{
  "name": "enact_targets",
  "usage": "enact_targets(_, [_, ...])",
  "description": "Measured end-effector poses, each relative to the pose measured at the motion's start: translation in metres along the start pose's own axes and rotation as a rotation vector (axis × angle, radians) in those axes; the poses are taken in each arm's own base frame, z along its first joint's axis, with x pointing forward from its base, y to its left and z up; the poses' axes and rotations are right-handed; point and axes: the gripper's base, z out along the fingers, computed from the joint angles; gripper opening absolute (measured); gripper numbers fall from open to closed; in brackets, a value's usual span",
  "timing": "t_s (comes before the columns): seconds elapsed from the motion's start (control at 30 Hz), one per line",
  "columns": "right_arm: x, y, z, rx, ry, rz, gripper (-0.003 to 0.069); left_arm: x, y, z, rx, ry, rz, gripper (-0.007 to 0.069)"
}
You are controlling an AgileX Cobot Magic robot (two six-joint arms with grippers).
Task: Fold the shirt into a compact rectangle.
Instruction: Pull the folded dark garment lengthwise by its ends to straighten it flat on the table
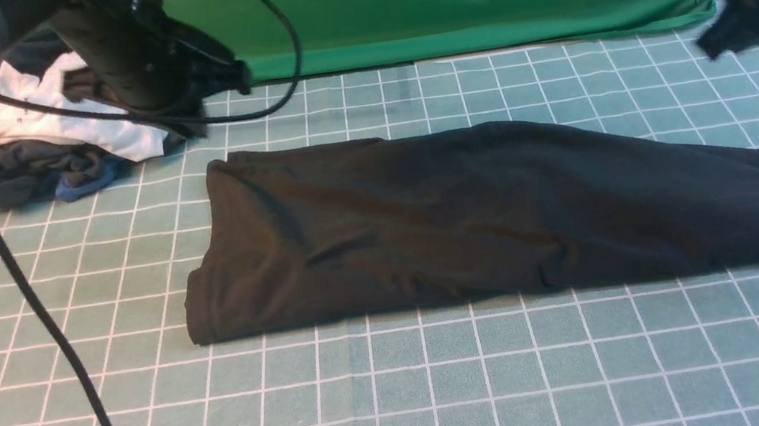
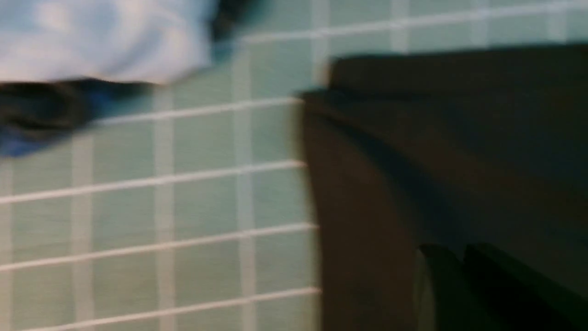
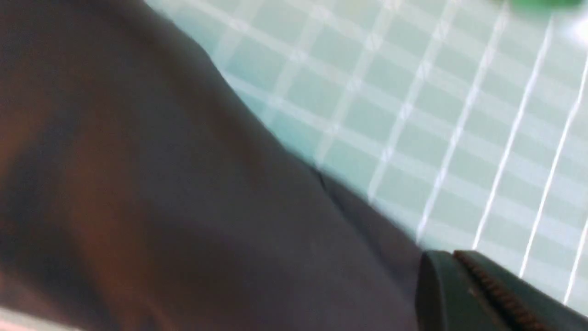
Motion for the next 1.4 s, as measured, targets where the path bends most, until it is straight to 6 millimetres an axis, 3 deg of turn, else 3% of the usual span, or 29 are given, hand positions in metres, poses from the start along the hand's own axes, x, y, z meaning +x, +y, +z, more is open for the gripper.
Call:
enact_targets(0.03, [0.01,-0.017,0.006,-0.034,0.04,0.088,0.0018,0.009,-0.01,0.008,0.045,0.03,0.017,0.001])
enact_targets(0.13, [0.023,-0.038,0.022,-0.103,0.076,0.191,0.0033,0.028,-0.03,0.028,0.078,0.088,0.058,0.0002])
enact_targets(0.27, [0.037,-0.053,0.056,-0.159,0.141,0.223,0.0163,0.057,-0.054,0.054,0.099,0.129,0.104,0.0001])
enact_targets(0.4, [0.045,-0.052,0.088,-0.204,0.206,0.187,0.0319,0.076,-0.057,0.071,0.086,0.138,0.087,0.0001])
enact_targets(0.57, [0.051,-0.052,0.116,-0.211,0.228,0.191,0.0368,0.091,-0.046,0.084,0.005,0.169,0.075,0.0001])
enact_targets(1.13, [0.058,-0.056,0.153,-0.179,0.227,0.188,0.036,0.093,-0.044,0.089,-0.016,0.164,0.06,0.0004])
enact_targets(1.2, [0.058,-0.055,0.154,-0.185,0.235,0.188,0.0314,0.093,-0.044,0.089,-0.016,0.164,0.06,0.0004])
enact_targets(1.37, [0.059,-0.054,0.152,-0.198,0.255,0.194,0.007,0.093,-0.044,0.089,-0.015,0.164,0.058,0.0004])
enact_targets(1.4, [0.059,-0.054,0.151,-0.199,0.257,0.198,0.005,0.093,-0.044,0.089,-0.015,0.164,0.058,0.0004])
